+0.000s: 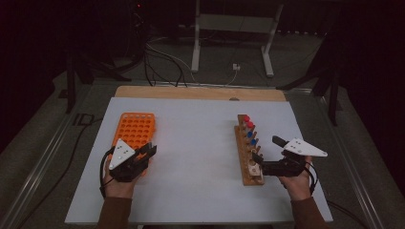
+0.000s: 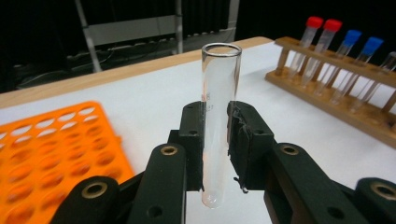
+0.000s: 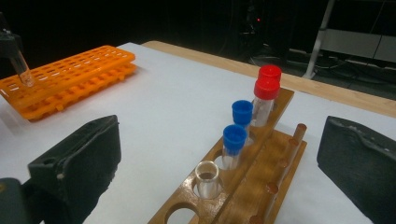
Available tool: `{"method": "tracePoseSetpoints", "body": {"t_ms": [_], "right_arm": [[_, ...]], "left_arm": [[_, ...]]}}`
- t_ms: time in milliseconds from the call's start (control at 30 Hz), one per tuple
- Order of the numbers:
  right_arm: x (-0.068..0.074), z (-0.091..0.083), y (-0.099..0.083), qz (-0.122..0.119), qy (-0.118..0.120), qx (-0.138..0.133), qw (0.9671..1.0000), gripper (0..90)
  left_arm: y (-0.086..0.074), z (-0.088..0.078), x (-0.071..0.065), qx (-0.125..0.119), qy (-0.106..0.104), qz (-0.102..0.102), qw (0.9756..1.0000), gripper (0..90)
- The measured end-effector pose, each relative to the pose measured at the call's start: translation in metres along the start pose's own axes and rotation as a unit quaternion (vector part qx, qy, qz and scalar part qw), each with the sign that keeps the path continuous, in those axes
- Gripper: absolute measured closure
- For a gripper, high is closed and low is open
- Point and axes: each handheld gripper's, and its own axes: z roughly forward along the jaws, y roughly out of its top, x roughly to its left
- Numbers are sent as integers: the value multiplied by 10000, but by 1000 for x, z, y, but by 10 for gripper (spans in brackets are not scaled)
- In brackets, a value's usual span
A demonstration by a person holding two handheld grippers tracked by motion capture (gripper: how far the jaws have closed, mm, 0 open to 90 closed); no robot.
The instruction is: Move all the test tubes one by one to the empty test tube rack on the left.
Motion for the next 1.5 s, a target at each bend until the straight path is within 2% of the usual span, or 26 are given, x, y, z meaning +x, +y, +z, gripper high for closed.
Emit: {"method": "tracePoseSetpoints", "body": {"t_ms": [600,833,1067,1367,1500], "right_arm": [[0,-3,-2,20,5,-18,10000,0],[2,-2,-2,-5,44,-12,10000,0],[2,-2,-3,-23,68,-5,10000,0],[4,-2,-2,-53,95,-11,9999,0],[5,-1,-2,-64,105,-5,9999,0]], "left_arm": [[-30,-20,23,366,449,-129,9982,756],[-38,-18,24,684,450,-60,9966,754],[-42,-12,20,1067,449,96,9932,757],[-44,-11,19,1236,409,131,9914,761],[-46,-8,18,1383,429,164,9893,761]]}}
